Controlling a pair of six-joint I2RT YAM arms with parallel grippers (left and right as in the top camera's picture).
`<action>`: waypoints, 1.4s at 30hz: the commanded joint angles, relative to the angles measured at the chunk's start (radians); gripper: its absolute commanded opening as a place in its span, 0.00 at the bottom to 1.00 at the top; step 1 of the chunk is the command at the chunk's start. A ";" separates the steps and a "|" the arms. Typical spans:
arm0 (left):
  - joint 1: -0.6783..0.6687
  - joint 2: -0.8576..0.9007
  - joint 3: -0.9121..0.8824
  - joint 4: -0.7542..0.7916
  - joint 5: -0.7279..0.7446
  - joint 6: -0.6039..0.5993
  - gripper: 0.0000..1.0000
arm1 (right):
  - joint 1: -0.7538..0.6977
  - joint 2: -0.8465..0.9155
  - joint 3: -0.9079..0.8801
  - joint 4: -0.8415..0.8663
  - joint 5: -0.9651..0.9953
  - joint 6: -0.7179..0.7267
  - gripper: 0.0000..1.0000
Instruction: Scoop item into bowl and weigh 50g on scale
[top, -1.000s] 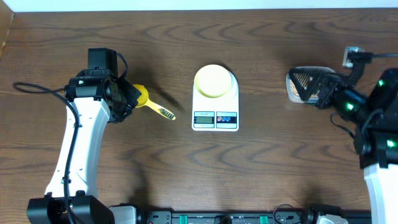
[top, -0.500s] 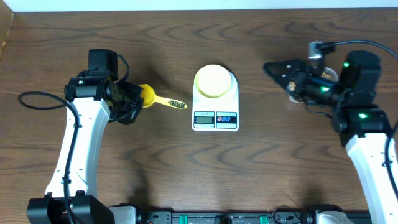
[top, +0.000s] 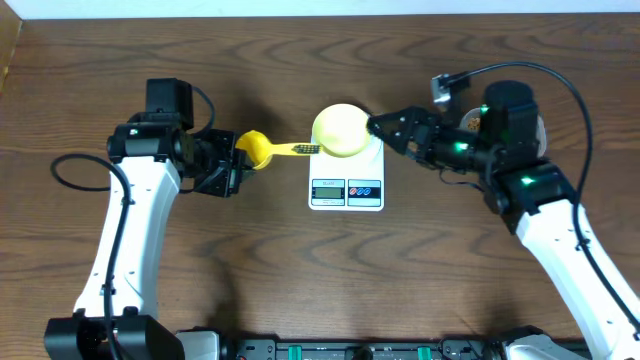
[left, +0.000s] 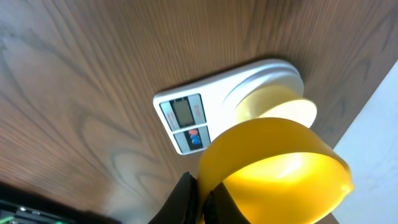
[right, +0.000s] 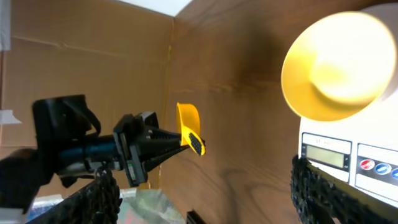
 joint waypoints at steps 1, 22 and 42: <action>-0.042 -0.010 0.018 0.008 0.035 -0.069 0.07 | 0.050 0.018 0.016 0.012 0.061 0.061 0.86; -0.258 -0.010 0.018 0.104 0.034 -0.305 0.07 | 0.114 0.063 0.016 0.056 0.153 0.056 0.80; -0.296 -0.009 0.018 0.163 0.022 -0.505 0.07 | 0.231 0.063 0.016 0.130 0.367 0.121 0.63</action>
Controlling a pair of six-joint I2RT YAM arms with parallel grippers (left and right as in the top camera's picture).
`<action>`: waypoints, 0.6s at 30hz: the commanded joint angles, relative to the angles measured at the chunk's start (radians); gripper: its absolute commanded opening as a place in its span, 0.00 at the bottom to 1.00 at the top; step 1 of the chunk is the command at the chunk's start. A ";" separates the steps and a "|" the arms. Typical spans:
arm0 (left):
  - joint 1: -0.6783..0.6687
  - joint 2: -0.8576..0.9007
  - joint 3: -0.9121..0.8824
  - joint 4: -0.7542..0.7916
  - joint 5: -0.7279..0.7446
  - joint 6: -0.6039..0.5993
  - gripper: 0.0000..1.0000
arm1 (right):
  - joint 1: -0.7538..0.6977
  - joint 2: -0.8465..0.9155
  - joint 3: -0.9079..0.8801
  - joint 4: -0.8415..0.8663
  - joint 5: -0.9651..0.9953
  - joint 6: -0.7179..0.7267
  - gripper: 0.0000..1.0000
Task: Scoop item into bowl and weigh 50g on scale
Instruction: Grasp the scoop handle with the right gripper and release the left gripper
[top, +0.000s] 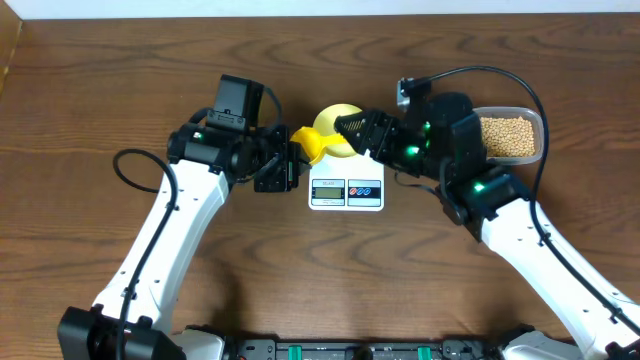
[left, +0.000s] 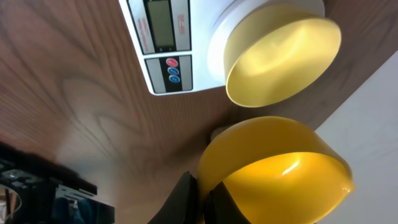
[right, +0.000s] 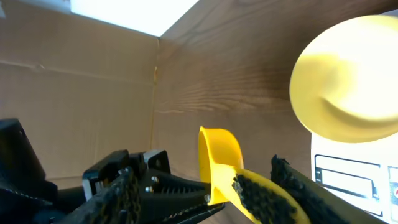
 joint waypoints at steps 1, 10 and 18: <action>-0.022 -0.009 0.018 0.004 -0.003 -0.034 0.07 | 0.024 0.001 0.016 0.000 0.047 0.006 0.61; -0.035 -0.009 0.018 0.004 0.000 -0.044 0.07 | 0.028 0.001 0.016 -0.004 0.071 0.006 0.47; -0.035 -0.009 0.018 0.004 0.012 -0.044 0.07 | 0.028 0.001 0.016 -0.005 0.071 0.005 0.38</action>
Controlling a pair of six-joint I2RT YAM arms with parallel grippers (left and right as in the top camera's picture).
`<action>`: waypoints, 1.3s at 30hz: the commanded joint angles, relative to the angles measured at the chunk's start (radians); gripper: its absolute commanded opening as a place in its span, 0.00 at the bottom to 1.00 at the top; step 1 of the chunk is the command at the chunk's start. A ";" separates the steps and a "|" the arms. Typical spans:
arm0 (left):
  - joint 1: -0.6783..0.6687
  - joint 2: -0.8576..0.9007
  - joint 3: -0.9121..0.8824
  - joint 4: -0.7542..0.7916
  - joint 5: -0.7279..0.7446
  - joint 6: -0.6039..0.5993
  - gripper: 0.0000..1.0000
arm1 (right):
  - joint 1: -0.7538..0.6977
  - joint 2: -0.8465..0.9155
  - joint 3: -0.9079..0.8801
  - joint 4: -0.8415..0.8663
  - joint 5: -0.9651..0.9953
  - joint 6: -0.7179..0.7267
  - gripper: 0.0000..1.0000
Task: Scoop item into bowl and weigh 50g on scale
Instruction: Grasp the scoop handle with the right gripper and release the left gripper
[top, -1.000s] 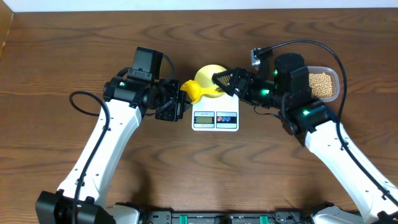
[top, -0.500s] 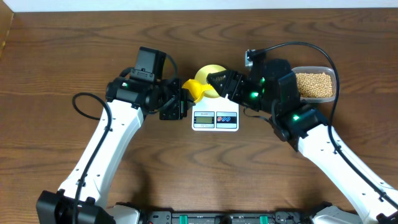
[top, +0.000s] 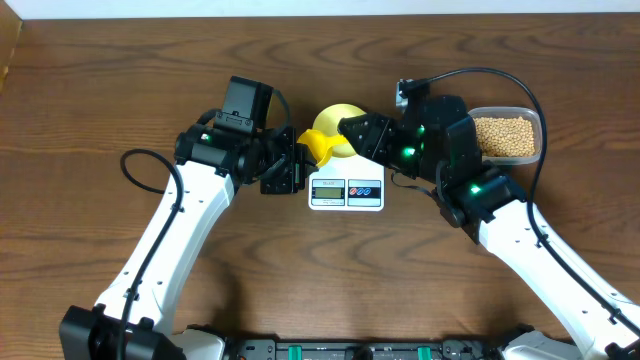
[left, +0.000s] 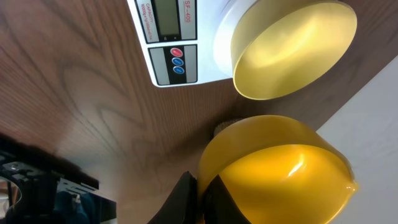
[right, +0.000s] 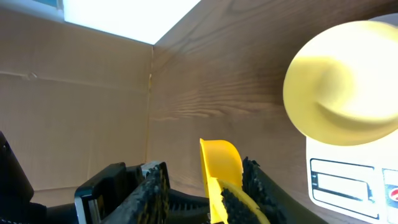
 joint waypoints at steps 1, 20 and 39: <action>-0.003 -0.009 0.018 -0.001 0.013 -0.012 0.08 | 0.011 0.001 0.016 -0.002 0.013 -0.005 0.38; -0.035 -0.009 0.018 0.040 0.028 -0.011 0.07 | 0.013 0.001 0.016 -0.039 0.035 -0.005 0.14; -0.035 -0.009 0.018 0.040 0.028 -0.011 0.45 | 0.013 0.001 0.016 -0.049 0.040 -0.005 0.01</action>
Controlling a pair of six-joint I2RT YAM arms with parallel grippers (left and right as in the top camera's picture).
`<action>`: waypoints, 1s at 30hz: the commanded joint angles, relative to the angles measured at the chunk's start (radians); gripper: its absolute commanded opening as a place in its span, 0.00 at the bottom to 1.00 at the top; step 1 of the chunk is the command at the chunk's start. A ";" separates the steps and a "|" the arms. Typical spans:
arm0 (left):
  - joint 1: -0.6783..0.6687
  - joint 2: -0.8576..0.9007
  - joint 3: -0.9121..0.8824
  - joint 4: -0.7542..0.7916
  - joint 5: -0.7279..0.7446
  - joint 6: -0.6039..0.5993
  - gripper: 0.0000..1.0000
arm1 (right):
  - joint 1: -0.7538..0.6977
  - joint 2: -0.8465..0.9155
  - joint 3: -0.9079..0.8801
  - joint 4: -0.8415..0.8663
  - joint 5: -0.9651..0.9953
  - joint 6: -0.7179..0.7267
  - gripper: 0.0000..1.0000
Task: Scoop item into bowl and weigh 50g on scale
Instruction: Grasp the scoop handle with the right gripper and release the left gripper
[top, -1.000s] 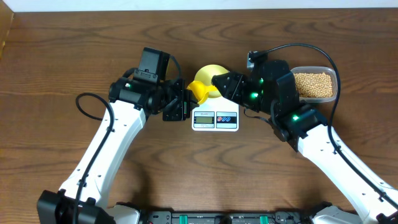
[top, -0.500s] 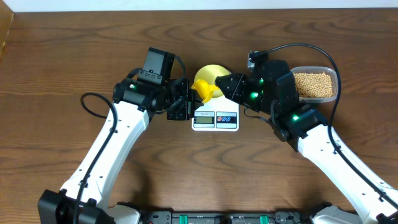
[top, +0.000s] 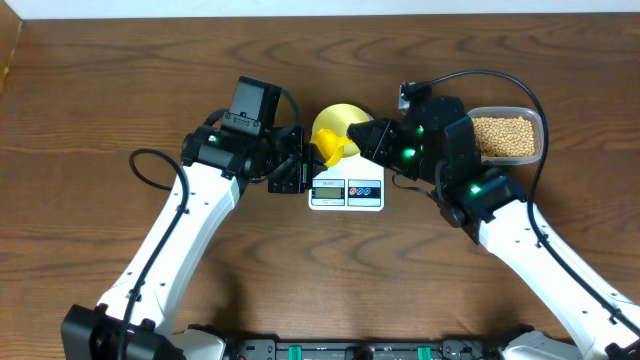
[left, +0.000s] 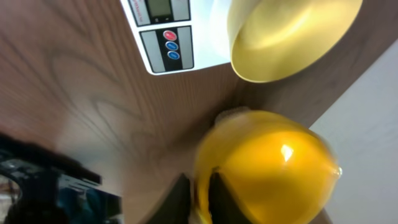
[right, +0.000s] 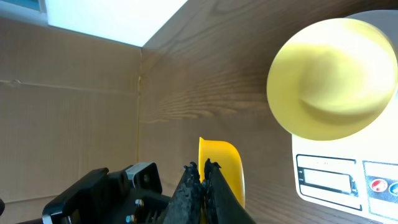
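A yellow scoop (top: 327, 148) hangs just left of the pale yellow bowl (top: 342, 119) that sits on the white scale (top: 346, 192). My left gripper (top: 303, 160) is shut on the scoop's cup end (left: 273, 168). My right gripper (top: 362, 138) reaches across the bowl, and its dark fingers (right: 194, 177) are shut on the scoop's handle, with the scoop (right: 225, 169) behind them. The bowl (right: 333, 78) looks empty in both wrist views. The scale's readout (right: 326, 180) is too small to read.
A clear tub of tan grains (top: 506, 136) stands at the back right, behind my right arm. A black cable (top: 150, 175) loops off the left arm. Bare brown table (top: 320, 280) lies in front of the scale.
My right gripper's fingers stood apart on either side of the scoop's handle; now they are shut on it. The left gripper still holds the cup end and has shifted slightly right.
At first my left gripper held the scoop well left of the scale, with the right gripper open beside the bowl. Then the scoop was next to the bowl, its handle between the right gripper's open fingers. Now both grippers hold the scoop.
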 joint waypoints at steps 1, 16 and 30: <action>-0.002 -0.009 0.018 -0.001 0.013 -0.006 0.81 | 0.012 0.001 0.016 -0.005 0.020 -0.005 0.01; 0.079 -0.057 0.018 0.024 0.012 0.253 0.97 | -0.072 0.000 0.016 -0.002 0.024 -0.199 0.01; 0.142 -0.081 0.018 0.025 0.012 1.032 0.97 | -0.224 -0.008 0.116 -0.193 -0.191 -0.626 0.01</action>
